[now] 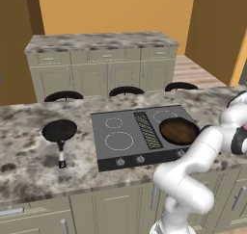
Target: Place both pans onto different burners. Then place the tomato and the steak on different pans.
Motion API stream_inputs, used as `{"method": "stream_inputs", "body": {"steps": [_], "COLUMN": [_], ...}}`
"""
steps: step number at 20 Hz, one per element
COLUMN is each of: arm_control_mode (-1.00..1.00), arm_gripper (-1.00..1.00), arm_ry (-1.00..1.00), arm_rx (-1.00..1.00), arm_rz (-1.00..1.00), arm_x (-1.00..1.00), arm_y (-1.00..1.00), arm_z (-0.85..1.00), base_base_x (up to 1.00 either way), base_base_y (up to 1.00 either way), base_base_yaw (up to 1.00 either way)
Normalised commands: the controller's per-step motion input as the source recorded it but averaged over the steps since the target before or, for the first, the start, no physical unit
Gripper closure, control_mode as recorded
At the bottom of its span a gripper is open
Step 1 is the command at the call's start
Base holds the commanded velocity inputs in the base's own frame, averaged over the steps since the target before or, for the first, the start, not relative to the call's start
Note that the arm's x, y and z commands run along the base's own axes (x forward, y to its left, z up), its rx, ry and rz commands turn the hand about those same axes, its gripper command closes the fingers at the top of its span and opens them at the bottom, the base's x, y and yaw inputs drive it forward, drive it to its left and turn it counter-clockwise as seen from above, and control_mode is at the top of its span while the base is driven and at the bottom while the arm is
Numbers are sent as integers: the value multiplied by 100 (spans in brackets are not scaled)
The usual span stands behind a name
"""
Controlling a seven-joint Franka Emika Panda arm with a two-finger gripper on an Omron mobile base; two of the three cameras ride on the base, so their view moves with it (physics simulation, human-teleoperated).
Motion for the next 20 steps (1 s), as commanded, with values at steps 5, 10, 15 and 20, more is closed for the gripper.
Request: {"method": "stream_inputs", "body": {"steps": [5, 10, 15, 20], "arm_control_mode": [-100, -100, -100, -100], "arm_gripper": [-100, -100, 100, 100], "arm_ry": [-2, -3, -6, -2], "arm_rx": [0, 0, 0, 0], "arm_rz": [0, 0, 2, 0], "arm_x": [5, 0, 1, 3], "arm_y": [9, 7, 3, 12], "arm_z": [-3, -5, -38, -46], "base_base_x": [0, 0, 0, 0], "base_base_y": [0, 0, 0, 0], "base_base_yaw": [0, 0, 0, 0]}}
